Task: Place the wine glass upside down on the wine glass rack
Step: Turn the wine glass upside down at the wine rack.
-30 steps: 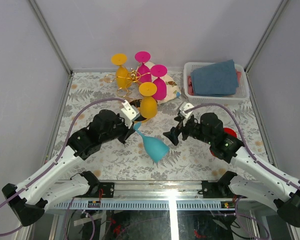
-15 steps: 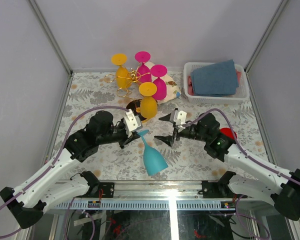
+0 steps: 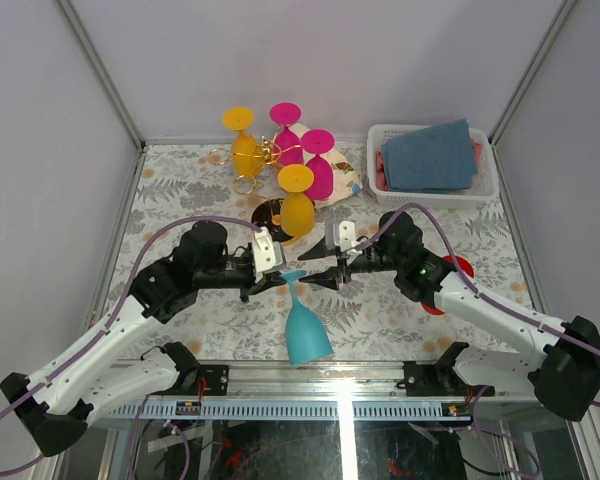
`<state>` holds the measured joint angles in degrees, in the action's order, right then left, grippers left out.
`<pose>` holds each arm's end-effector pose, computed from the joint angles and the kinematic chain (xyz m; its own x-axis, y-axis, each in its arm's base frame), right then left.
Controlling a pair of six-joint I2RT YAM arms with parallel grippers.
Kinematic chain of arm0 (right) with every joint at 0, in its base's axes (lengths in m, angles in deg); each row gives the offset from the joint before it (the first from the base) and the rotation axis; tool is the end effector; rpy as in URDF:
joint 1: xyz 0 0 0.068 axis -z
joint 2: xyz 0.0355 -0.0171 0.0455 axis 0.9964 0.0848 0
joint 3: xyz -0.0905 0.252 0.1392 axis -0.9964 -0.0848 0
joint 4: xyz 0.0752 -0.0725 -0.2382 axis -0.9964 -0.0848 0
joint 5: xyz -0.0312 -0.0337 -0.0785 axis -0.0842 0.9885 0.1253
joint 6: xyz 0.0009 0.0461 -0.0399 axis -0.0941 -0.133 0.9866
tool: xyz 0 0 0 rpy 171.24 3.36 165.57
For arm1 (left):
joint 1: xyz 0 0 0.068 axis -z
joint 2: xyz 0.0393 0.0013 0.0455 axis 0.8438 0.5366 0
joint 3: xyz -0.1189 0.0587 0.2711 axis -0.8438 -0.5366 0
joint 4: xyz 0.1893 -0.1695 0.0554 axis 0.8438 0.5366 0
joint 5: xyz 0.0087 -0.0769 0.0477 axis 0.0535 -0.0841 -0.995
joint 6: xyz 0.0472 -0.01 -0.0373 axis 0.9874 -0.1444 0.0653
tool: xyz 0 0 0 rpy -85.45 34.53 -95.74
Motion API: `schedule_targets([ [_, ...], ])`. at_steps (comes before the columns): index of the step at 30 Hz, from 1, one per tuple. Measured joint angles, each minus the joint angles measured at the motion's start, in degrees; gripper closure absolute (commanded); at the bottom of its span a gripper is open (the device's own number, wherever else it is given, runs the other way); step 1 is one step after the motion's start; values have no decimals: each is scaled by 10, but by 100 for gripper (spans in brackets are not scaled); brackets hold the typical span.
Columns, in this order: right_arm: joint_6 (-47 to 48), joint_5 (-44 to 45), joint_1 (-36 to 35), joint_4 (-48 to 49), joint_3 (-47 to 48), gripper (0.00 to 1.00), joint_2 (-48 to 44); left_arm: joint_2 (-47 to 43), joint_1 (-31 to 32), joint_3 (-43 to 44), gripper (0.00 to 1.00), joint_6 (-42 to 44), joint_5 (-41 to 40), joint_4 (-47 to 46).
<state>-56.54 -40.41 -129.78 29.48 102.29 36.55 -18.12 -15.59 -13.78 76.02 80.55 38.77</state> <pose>0.1546 0.1991 0.3496 0.2316 -0.0187 -0.9726 -0.9726 -0.0242 -0.2311 0.1080 -0.1292 0.3555 0.0605 0.4297 -0.9009 0.9764 0.1620 0.1428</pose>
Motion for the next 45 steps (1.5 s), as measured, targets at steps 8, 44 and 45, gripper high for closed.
schedule_targets([
  [8,0,-24,-3,-14,4,58,20,7,0,15,100,10,21,2],
  [44,73,46,-14,-124,37,100,14,-46,0,16,34,-146,-84,-73],
  [45,77,58,-15,-124,37,100,10,-49,0,16,34,-156,-99,-73],
])
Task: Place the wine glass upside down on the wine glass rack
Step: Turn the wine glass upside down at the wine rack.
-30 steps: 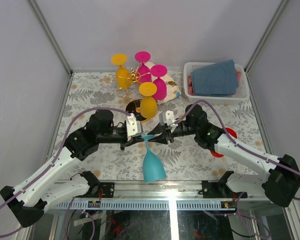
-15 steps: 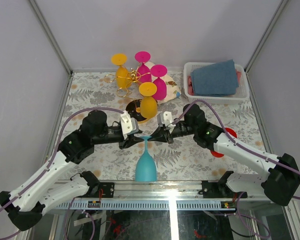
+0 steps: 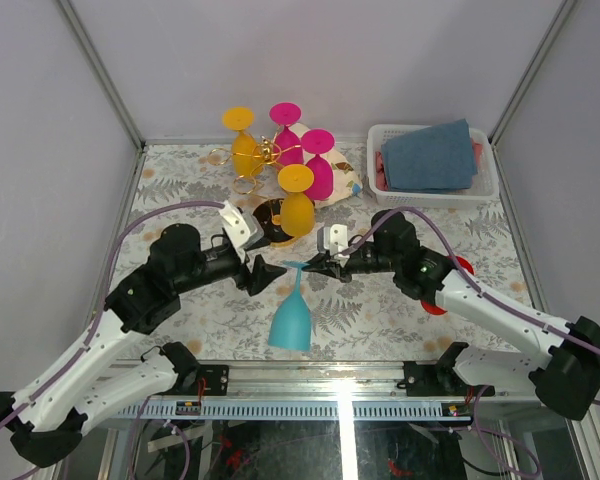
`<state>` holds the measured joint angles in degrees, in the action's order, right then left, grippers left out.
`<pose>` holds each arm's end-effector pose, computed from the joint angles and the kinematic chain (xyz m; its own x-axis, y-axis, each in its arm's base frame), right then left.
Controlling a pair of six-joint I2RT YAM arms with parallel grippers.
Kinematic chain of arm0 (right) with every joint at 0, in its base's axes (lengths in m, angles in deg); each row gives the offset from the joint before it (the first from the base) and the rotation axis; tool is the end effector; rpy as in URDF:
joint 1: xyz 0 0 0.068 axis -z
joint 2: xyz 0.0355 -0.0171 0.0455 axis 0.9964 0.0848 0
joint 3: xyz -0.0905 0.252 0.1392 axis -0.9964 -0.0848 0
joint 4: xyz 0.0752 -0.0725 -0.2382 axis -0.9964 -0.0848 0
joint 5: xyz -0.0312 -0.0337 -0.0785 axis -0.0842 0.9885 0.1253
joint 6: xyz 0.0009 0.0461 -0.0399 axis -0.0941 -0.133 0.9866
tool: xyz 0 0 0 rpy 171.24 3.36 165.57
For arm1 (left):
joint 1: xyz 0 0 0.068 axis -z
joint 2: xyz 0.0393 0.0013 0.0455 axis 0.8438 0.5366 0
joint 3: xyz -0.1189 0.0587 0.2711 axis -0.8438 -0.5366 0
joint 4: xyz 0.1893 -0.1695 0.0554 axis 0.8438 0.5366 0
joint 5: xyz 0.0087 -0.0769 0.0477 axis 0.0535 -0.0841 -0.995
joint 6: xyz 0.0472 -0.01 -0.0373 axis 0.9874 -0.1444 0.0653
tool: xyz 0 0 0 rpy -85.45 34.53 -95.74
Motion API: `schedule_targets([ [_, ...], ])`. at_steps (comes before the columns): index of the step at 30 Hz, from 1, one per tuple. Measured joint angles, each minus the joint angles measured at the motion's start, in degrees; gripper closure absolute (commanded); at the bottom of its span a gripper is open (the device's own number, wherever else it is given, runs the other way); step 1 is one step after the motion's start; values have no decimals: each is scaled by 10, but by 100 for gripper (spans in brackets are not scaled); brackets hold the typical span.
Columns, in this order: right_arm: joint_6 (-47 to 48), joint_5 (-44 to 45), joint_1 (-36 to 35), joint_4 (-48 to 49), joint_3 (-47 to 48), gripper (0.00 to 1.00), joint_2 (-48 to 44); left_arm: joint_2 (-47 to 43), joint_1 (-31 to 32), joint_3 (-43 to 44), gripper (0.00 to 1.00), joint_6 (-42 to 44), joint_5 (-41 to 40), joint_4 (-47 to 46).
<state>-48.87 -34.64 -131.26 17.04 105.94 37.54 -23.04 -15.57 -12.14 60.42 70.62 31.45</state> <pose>0.1563 0.2054 0.3449 0.2475 -0.1609 -0.9554 -0.9679 0.0046 -0.2515 0.1016 -0.1141 0.3895 -0.0436 0.2428 -0.9691 0.9051 0.4202 0.0646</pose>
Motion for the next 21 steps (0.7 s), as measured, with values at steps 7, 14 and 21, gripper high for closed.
schedule_targets([
  [7,15,79,-4,6,-20,99,-32,-33,0,-8,33,-68,-91,-13],
  [14,37,150,-4,0,-26,100,-40,-54,0,-35,34,-131,-158,-41],
  [21,52,192,-4,-2,-30,100,-43,-79,0,-78,34,-193,-204,-60],
])
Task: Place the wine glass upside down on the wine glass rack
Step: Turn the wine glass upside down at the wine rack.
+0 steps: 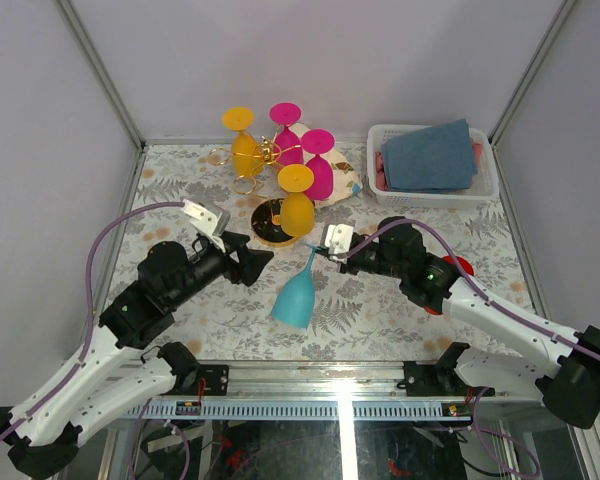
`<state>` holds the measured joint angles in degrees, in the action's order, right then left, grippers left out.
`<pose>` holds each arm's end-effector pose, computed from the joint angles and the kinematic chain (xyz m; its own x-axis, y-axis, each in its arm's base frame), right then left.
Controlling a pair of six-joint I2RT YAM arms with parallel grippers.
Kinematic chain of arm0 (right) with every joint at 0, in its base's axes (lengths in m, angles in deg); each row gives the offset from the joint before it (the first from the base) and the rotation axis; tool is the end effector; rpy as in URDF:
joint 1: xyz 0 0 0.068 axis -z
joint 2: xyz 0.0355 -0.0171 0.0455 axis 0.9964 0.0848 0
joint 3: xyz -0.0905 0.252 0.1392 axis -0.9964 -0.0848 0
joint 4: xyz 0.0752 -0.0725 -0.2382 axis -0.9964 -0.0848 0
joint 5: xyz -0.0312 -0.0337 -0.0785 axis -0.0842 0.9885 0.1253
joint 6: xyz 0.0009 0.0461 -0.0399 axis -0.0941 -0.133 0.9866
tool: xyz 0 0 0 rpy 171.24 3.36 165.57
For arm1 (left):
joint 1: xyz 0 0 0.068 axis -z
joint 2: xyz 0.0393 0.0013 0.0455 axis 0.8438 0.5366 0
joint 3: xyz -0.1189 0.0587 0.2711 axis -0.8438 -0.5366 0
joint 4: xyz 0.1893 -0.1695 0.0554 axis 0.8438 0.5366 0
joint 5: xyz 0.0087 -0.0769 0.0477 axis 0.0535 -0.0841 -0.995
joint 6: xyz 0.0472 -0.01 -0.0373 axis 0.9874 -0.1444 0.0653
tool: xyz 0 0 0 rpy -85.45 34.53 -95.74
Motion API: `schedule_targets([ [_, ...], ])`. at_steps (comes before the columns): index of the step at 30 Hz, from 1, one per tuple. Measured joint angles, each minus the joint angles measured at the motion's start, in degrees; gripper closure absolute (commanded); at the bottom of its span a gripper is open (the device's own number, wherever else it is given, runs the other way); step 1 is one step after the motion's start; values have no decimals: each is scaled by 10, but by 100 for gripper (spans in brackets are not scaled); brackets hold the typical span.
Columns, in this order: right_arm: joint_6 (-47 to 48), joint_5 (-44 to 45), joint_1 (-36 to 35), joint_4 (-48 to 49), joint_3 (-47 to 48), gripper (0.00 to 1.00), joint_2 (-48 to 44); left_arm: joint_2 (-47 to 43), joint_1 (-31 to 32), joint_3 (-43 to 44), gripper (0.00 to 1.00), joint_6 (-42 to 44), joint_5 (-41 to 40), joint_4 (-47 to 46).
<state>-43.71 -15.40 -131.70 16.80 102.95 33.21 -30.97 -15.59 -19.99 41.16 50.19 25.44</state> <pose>0.1563 0.1893 0.3415 0.3153 -0.2949 -0.9020 -0.8765 0.2737 -0.3959 0.0968 -0.0884 0.3705 -0.2286 -0.0255 -0.9732 0.6531 0.7373 -0.1728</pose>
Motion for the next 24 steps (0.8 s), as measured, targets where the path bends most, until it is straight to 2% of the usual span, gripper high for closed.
schedule_targets([
  [7,-7,16,-7,11,0,100,3,2,0,0,34,-19,5,-11],
  [15,30,108,-97,16,0,100,2,-17,0,-1,34,-18,44,-13],
  [20,56,165,-120,33,1,100,-24,-6,0,-3,34,-20,66,-25],
  [24,79,189,-126,54,5,100,-35,24,0,-9,45,-26,75,-36],
])
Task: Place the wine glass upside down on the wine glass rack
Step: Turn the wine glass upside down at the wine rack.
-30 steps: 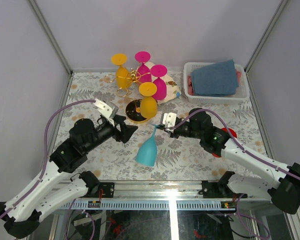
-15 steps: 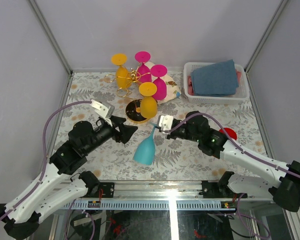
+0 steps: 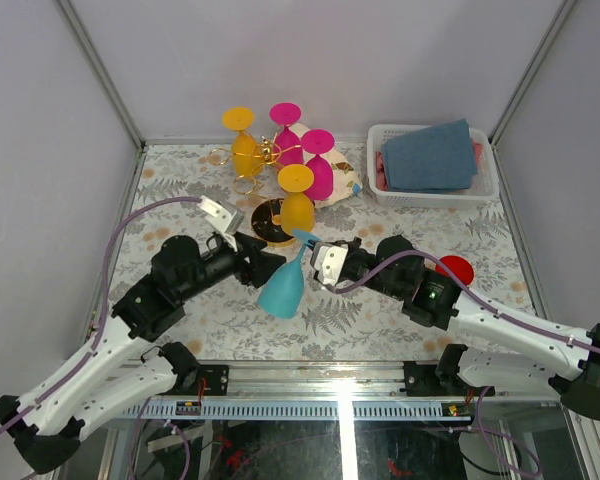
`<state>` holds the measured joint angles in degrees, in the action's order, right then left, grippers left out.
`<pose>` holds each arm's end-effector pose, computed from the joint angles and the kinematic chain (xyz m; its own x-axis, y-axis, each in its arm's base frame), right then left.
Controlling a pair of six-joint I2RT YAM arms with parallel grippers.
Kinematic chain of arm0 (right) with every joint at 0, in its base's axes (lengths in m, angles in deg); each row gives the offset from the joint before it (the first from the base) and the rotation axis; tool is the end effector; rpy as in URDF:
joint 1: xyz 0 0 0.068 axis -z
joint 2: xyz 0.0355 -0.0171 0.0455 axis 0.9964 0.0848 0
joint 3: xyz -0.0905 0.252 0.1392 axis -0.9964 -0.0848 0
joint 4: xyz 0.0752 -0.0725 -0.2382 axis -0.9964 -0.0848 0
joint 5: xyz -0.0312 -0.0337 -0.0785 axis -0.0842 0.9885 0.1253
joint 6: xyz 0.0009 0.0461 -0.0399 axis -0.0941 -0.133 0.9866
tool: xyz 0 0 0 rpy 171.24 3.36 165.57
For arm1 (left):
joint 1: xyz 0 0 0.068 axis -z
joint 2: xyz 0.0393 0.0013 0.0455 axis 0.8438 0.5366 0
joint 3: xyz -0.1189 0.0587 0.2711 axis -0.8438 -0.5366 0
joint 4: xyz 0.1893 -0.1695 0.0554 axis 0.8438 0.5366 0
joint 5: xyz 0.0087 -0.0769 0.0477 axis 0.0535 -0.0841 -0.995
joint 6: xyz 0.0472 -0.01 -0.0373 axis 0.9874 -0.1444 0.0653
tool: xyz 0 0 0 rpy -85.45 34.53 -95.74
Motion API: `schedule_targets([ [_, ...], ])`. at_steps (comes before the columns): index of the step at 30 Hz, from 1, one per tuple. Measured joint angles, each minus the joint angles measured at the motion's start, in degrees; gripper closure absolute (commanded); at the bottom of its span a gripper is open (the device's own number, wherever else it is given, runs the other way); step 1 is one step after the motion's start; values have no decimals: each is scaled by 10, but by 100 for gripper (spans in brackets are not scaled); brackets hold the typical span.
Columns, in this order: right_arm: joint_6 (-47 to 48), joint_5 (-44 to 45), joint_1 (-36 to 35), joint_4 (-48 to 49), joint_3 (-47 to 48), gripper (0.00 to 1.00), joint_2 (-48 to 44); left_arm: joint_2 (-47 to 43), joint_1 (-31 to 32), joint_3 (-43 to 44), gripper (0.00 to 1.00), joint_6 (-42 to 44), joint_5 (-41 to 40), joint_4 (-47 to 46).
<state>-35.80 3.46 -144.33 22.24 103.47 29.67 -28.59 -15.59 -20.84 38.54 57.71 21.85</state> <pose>0.1183 0.2023 0.3692 0.5037 -0.2892 -0.8140 -0.7229 0.3749 -0.5804 0.1020 -0.1011 0.3679 -0.2730 -0.0427 -0.9611 0.7296 0.6420 -0.2358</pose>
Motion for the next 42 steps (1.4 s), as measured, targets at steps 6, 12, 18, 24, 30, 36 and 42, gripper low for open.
schedule_targets([
  [6,28,14,-3,26,4,100,5,57,0,-22,58,-23,39,-40],
  [12,35,14,-4,38,4,100,14,64,0,-45,64,-43,63,-91],
  [18,33,14,-4,49,4,100,16,74,0,-54,70,-48,82,-136],
  [24,21,9,-4,51,4,100,17,88,-1,-64,80,-48,95,-182],
  [30,7,11,-4,51,4,100,17,98,-4,-70,88,-47,100,-206],
  [36,-5,19,-4,51,4,100,17,99,-5,-74,100,-47,100,-218],
  [42,-16,25,-4,51,4,94,17,98,-5,-75,100,-45,99,-219],
])
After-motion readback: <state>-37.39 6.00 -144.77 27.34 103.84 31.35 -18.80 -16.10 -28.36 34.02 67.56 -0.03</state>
